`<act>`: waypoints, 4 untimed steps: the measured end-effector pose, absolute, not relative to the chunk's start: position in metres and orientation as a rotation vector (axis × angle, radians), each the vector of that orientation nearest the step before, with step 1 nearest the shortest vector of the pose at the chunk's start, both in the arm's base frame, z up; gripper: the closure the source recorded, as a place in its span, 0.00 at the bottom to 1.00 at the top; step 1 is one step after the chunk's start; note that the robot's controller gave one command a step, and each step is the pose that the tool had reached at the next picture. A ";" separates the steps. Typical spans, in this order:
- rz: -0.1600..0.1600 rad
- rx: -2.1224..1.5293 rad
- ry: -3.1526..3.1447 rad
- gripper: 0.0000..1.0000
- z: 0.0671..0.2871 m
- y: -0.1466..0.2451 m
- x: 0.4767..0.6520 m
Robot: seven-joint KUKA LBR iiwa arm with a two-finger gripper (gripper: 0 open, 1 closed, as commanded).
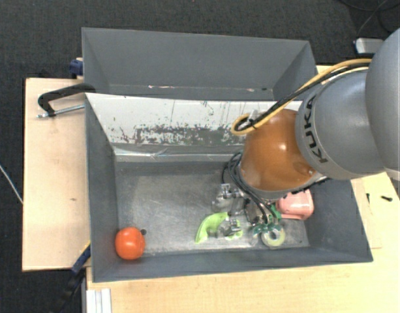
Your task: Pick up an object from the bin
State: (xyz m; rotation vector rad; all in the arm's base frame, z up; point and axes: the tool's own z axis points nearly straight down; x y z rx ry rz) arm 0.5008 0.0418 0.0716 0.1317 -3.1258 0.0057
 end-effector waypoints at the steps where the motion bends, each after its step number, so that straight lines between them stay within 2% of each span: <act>1: 0.006 0.132 -3.126 1.00 0.072 0.042 0.501; 3: 0.002 0.130 -3.131 1.00 0.076 0.042 0.500; 4: -0.001 0.130 -3.140 1.00 0.087 0.043 0.500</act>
Offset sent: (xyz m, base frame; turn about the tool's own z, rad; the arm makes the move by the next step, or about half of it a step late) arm 0.0002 -0.0001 0.0088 0.0000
